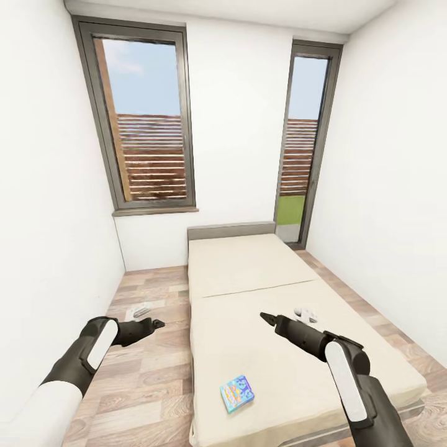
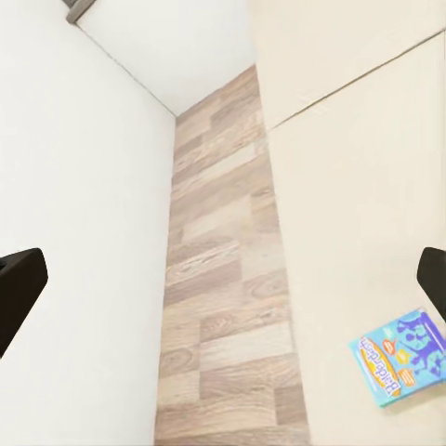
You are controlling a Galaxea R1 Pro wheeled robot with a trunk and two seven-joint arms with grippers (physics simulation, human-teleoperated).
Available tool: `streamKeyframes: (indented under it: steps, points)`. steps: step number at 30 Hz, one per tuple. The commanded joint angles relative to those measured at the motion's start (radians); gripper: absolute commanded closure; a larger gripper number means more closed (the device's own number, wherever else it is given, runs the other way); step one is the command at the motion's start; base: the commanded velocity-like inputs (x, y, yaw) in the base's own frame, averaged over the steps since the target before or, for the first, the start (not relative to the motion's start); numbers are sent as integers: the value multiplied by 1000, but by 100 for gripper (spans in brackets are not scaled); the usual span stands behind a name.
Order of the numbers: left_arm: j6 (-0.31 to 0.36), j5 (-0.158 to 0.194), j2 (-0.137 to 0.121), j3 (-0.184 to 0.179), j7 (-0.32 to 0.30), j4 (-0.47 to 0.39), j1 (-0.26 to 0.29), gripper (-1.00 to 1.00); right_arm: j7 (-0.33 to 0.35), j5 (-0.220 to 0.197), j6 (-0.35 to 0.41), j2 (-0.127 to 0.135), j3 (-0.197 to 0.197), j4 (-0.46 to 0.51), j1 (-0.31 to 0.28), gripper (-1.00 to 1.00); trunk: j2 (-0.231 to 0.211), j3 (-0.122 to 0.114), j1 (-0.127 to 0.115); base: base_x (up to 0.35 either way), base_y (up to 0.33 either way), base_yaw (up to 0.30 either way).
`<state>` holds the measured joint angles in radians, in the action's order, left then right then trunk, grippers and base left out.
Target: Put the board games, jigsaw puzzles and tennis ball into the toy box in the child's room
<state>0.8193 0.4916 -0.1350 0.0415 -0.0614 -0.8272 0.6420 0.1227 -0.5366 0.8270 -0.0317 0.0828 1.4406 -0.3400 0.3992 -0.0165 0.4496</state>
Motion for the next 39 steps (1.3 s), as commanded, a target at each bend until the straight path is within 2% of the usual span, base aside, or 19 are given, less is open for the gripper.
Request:
streamKeyframes:
  steps: [1,8,21,39]
  points:
    - [5,-5,0,3,-7,0,0,-100,7,5,6,-1,3,1,0,-100,1,0,0,0,0,0]
    - [4,-3,1,3,-8,0,0,-100,2,-23,-1,-1,-3,12,8,-100,1,0,0,0,0,0]
    - [3,-2,14,2,-7,0,-1,-100,-1,-31,-4,0,-7,20,13,-100,1,0,0,0,-7,0]
    - [3,-5,25,1,-6,0,-1,-100,-7,-31,-3,-3,-5,24,13,-100,1,0,0,0,-267,0]
